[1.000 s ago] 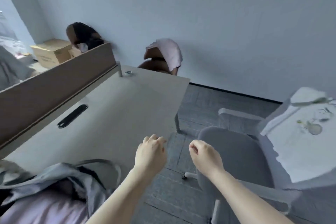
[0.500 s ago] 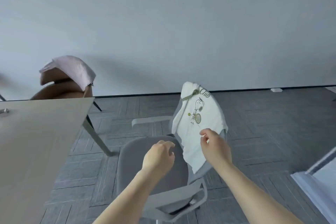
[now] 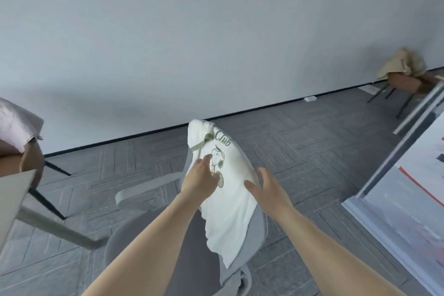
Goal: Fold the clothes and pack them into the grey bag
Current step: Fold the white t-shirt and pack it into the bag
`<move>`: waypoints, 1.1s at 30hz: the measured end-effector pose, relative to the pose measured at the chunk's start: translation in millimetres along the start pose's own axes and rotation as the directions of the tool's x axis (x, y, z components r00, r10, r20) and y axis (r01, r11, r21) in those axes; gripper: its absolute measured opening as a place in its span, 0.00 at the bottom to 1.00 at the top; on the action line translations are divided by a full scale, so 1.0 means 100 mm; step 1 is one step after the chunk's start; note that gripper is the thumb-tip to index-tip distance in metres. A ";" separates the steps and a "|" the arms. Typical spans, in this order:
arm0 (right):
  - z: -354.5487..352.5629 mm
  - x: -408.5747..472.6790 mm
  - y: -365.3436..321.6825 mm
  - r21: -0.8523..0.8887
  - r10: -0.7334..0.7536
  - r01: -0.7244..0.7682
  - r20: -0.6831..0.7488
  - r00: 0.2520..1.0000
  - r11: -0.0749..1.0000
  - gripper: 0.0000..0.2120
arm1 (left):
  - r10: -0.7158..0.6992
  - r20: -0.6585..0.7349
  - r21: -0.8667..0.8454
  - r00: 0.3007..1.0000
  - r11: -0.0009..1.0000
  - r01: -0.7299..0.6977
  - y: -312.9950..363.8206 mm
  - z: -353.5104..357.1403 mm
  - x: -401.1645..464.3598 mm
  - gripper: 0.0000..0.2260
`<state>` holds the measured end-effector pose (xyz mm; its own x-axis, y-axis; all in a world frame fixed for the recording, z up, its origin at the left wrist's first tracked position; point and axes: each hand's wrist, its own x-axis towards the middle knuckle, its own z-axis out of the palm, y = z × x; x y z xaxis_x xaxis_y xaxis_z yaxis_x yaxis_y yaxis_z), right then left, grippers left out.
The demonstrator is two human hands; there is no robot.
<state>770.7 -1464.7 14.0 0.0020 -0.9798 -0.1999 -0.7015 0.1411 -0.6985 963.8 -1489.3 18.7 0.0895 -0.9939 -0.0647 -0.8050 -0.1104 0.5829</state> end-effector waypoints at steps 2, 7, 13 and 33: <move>0.05 0.13 -0.03 0.048 0.017 -0.016 -0.010 1.000 0.999 0.31 | -0.004 -0.015 0.015 1.000 1.000 0.004 -0.08 -0.04 0.38 0.28; 0.19 0.37 -0.08 0.164 0.056 -0.021 -0.213 0.975 0.986 0.14 | -0.008 -0.005 0.011 1.000 1.000 0.008 -0.18 -0.02 1.26 0.33; 0.31 0.56 -0.04 0.005 -0.040 0.045 -0.383 0.923 0.999 0.06 | -0.105 -0.135 -0.136 0.985 0.987 0.086 -0.13 0.28 1.83 0.17; -0.05 0.68 -0.77 0.030 -0.503 0.547 -0.351 0.790 0.837 0.09 | -0.335 -0.514 -0.405 0.790 0.906 0.121 -0.28 -0.82 0.72 0.05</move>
<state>821.2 -1543.0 57.3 0.1044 -0.8944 0.4350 -0.5643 -0.4134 -0.7146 1040.6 -1557.7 64.3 0.6418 -0.7478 0.1702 -0.4814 -0.2201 0.8484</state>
